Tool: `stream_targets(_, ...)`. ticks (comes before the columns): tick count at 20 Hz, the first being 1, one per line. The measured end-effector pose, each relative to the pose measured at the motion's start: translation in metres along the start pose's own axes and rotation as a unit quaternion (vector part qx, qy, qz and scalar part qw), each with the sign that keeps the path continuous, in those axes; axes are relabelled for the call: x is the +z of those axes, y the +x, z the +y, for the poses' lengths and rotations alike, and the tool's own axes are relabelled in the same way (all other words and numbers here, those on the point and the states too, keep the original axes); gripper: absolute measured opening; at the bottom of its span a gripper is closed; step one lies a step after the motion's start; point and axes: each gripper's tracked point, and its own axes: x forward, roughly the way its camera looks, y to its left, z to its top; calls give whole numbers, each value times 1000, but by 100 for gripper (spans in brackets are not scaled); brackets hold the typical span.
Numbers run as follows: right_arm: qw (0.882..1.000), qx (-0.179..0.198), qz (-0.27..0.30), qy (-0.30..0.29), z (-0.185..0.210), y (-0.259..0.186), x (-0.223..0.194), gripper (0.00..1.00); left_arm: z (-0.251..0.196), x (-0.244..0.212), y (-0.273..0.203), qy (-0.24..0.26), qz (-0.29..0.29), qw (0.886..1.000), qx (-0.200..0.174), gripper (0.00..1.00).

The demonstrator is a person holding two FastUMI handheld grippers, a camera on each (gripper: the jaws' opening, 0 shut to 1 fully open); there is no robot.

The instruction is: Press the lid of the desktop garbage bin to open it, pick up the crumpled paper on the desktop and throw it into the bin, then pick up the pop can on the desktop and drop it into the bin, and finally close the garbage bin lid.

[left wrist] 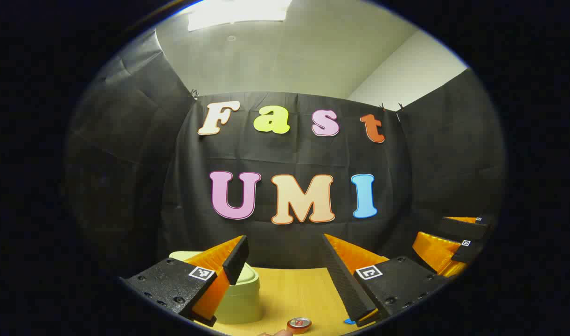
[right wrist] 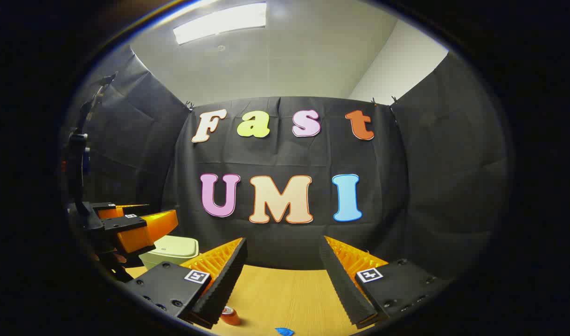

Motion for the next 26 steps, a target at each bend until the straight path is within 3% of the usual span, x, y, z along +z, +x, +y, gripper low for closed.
stream_targets(14,999,28,20,-1,17,17,-14,98,16,-13,3,9,15,1000,25,94)
stream_targets(26,1000,22,7,-8,9,4,-7,98,24,-5,-3,25,11,999,43,94)
